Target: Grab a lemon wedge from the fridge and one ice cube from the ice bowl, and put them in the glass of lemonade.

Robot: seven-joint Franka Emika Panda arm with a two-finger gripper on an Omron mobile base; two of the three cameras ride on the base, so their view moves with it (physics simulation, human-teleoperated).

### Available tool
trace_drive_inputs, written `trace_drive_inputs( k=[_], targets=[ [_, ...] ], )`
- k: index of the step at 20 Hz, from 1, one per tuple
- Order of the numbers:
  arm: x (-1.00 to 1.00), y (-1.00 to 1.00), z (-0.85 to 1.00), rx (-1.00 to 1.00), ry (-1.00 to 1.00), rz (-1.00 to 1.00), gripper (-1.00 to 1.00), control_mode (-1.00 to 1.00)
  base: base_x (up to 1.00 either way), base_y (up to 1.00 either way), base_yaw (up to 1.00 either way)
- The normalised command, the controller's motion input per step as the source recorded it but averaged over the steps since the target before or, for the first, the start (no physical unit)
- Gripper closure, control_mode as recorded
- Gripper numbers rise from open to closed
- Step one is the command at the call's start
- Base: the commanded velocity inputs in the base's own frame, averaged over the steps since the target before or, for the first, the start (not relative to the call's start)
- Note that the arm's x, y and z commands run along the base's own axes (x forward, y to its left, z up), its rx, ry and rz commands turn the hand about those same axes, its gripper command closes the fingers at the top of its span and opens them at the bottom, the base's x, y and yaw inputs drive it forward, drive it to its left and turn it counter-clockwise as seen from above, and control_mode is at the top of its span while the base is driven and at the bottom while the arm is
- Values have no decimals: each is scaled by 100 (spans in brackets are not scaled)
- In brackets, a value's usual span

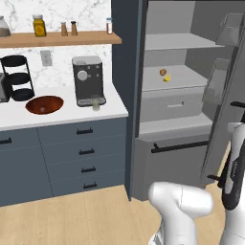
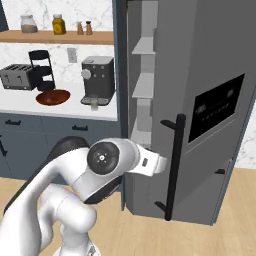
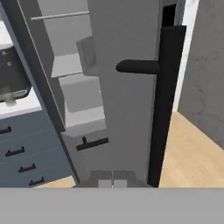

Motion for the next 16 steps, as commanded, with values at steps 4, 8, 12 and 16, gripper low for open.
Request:
trace_drive_inputs(
  k=[4,8,12,16],
  targets=[
    [-34,100,56,-15,5,0,100,-100,0,0,0],
    [12,83,42,-11,19,0,100,-100,0,0,0],
    [79,53,20,-6,21,0,100,-100,0,0,0],
    [100,7,1,-3,15,1,100,-100,0,0,0]
  ],
)
